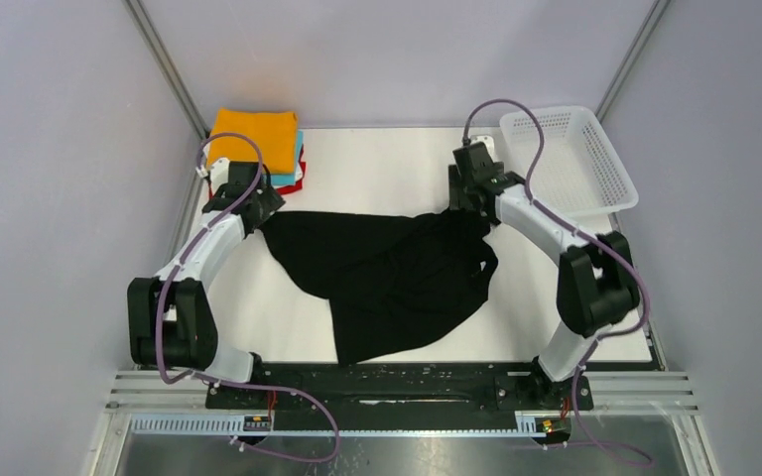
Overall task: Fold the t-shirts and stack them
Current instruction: Flatten out the tshirt
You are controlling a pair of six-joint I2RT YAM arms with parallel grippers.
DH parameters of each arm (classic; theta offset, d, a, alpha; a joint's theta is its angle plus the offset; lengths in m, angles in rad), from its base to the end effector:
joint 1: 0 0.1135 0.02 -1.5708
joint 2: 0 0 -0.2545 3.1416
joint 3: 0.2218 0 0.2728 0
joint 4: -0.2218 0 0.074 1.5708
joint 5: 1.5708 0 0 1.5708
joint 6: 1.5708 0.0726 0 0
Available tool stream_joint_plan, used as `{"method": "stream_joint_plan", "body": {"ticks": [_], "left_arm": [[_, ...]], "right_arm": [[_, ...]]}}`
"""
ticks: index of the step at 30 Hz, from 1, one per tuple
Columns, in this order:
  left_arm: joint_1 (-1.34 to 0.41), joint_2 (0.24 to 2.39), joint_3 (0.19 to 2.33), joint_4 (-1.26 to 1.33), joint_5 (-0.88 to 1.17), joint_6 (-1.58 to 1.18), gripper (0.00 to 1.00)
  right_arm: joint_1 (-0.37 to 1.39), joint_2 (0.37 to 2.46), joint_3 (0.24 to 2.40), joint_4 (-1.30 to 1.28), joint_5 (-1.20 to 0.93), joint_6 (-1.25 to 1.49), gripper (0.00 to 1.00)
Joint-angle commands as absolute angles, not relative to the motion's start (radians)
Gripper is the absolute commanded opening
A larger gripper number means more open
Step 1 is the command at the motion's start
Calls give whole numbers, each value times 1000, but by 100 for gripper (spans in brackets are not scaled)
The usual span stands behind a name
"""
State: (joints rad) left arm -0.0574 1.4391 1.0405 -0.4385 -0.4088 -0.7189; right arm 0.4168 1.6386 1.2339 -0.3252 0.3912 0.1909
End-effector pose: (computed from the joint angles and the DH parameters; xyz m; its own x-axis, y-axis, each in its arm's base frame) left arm 0.3504 0.0088 0.2134 -0.4177 -0.5813 -0.6983 -0.6487 0.7289 -0.2188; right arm 0.3867 0.1409 0.2237 -0.6203 -0.0828 -0.7799 0.0034 0.9941 -0.1082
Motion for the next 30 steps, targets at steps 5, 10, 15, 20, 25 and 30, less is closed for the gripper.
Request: {"method": "stream_joint_plan", "body": {"ticks": [5,10,15,20,25,30], "left_arm": [[-180,1292,1007,-345,-148,-615,93],[-446,1249,898,-347,-60,-579,94],[-675,1351,882,-385,-72,-611,91],[-840,1495,948,-445,-128,-623,86],[-913,1630,995,-512,-205,-646,77],[-917,1679,1010,-551,-249,-677,66]], "right_arm": [[410,1688,1425,-476,484,343,99],[411,1497,1205,-472,429,424,100],[411,1379,1020,-422,388,452,100],[411,1349,980,-414,381,456,100],[410,1341,967,-412,394,448,100],[407,1338,959,-409,392,450,100]]}}
